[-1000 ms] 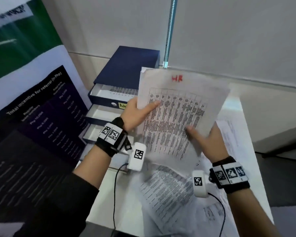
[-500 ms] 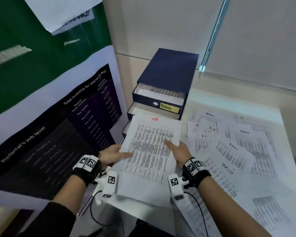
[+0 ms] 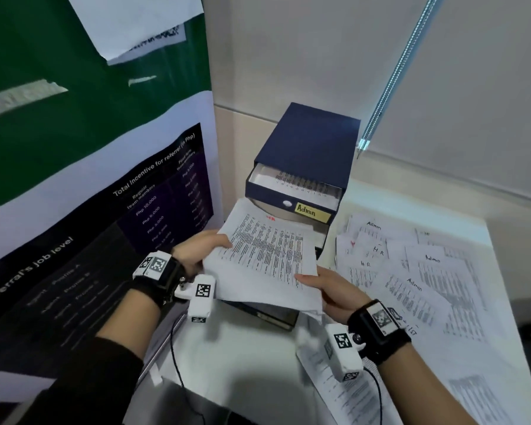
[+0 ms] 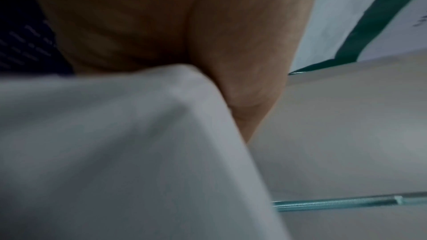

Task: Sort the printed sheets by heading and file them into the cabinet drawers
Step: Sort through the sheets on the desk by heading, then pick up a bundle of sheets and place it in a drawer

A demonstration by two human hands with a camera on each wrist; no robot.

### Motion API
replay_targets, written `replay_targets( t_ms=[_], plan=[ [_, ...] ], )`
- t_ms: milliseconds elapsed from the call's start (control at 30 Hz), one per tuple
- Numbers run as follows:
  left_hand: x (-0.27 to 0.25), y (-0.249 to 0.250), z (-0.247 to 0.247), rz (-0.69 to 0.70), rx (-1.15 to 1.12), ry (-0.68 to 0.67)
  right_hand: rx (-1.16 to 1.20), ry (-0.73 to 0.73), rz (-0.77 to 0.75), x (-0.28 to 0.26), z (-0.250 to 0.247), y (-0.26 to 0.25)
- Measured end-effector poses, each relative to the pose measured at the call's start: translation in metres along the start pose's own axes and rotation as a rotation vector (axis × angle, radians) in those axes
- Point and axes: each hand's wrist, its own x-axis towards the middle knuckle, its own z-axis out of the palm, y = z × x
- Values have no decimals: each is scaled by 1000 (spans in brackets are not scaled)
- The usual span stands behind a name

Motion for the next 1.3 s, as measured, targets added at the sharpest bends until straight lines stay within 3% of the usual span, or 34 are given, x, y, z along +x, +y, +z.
replay_targets(
  t_ms=[200,333,533,667,767,900,1000,1100,1167,1233,1300],
  plan=[
    [28,5,-2,-34,-52,-75,140,-1,-45,-2,-9,-6],
    [46,7,-8,25,-13,-7,162,65,-69,16,-7,-12],
    [63,10,-16,18,170,2,167,347,22,52,-12,-34],
    [82,18,-10,183,206,151,153,253,181,54,-15,-41],
    [98,26,-2,217,285,244,101,240,198,56,-21,-54],
    [115,38,10,338,623,458,188,180,267,64,-30,-78],
    [129,45,22,387,761,497,155,155,300,62,-41,-86],
    [149,43,30,342,869,454,99,149,313,58,-59,-77],
    [156,39,36,243,983,335,74,219,298,52,-78,-63],
    [158,37,42,137,1237,164,89,295,261,40,-100,-46],
    [157,35,45,154,1485,82,153,365,214,25,-124,-24]
  ],
)
